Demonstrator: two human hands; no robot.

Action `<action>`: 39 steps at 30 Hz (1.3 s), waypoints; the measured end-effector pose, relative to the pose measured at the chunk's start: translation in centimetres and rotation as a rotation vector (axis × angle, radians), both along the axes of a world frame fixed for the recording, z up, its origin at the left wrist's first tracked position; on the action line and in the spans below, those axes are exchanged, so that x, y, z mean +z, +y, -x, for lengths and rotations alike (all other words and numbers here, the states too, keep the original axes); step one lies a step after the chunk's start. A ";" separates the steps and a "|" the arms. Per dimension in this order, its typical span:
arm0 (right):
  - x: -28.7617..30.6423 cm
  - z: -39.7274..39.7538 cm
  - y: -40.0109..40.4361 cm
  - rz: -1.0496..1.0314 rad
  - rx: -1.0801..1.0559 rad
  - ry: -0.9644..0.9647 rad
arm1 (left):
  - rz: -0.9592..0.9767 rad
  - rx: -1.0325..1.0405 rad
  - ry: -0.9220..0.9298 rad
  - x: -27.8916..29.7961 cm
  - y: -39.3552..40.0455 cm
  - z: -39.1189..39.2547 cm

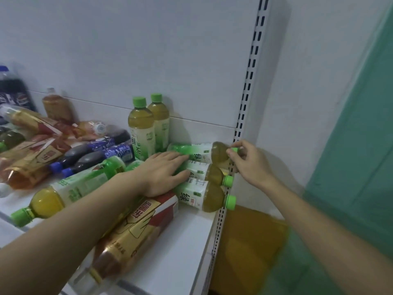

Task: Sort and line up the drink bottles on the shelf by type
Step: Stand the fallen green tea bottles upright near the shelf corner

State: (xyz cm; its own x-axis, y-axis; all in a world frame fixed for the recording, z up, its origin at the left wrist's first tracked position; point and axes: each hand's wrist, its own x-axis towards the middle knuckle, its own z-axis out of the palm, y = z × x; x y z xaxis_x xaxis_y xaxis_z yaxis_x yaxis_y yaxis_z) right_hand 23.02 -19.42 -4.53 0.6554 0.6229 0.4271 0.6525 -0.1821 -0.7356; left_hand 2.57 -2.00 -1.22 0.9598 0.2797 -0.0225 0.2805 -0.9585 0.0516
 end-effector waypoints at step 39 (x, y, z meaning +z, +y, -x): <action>5.3 4.8 1.0 0.631 -0.008 -0.237 | -0.053 -0.021 -0.298 0.1 0.3 0.7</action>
